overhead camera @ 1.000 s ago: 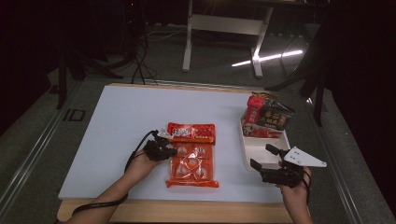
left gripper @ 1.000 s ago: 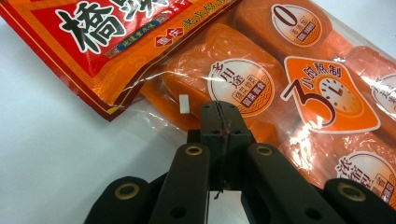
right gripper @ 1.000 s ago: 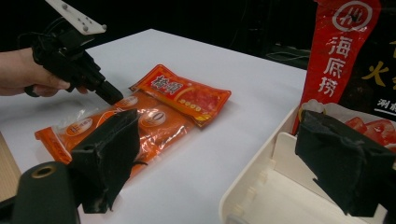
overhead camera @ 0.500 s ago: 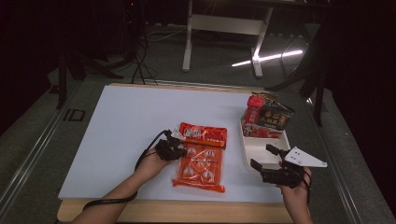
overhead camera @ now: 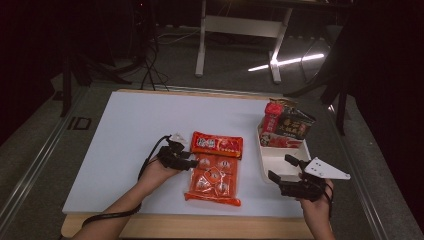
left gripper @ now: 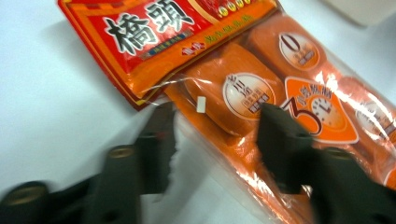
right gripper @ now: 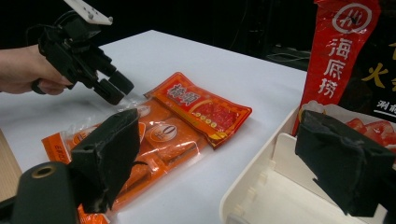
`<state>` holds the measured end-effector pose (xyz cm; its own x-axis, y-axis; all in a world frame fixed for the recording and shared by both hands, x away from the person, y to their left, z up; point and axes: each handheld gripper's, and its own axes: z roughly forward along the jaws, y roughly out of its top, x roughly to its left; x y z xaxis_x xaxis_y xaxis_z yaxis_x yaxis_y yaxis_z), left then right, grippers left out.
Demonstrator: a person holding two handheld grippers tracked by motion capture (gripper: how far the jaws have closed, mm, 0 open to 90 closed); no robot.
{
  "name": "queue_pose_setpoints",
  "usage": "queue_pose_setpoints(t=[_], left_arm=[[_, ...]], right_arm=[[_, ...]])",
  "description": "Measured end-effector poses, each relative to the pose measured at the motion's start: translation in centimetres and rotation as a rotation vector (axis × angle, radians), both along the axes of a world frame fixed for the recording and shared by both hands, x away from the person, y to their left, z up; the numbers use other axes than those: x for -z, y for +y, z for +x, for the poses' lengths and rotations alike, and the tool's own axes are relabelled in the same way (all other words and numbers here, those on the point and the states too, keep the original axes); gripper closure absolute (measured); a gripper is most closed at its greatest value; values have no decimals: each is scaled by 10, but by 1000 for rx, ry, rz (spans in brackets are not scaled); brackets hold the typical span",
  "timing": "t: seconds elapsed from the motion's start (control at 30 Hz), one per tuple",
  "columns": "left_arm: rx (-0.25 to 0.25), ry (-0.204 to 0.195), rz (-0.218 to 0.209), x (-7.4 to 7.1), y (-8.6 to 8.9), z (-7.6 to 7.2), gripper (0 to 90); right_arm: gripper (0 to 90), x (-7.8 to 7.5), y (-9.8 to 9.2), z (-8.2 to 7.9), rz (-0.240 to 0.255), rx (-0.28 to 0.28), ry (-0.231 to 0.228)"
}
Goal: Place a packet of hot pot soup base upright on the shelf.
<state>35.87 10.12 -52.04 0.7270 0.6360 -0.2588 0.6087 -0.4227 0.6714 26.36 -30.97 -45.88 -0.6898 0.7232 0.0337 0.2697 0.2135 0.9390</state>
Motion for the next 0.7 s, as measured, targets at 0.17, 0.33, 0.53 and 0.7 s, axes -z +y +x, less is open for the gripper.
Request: queue_pose_setpoints(t=[0.17,0.33,0.53,0.7], left_arm=[[-2,-7,-49,-3,5,2,268],[-16,-3,-89,-5,11,7,221],[-56,-16,-85,-7,16,18,236],[-86,-17,-59,-2,18,31,258]], right_arm=[[159,0,1,0,-6,-4,-5],[159,-1,2,0,-14,-5,-14],[158,0,3,0,-24,-7,-16],[158,-1,2,-1,-25,-5,-35]])
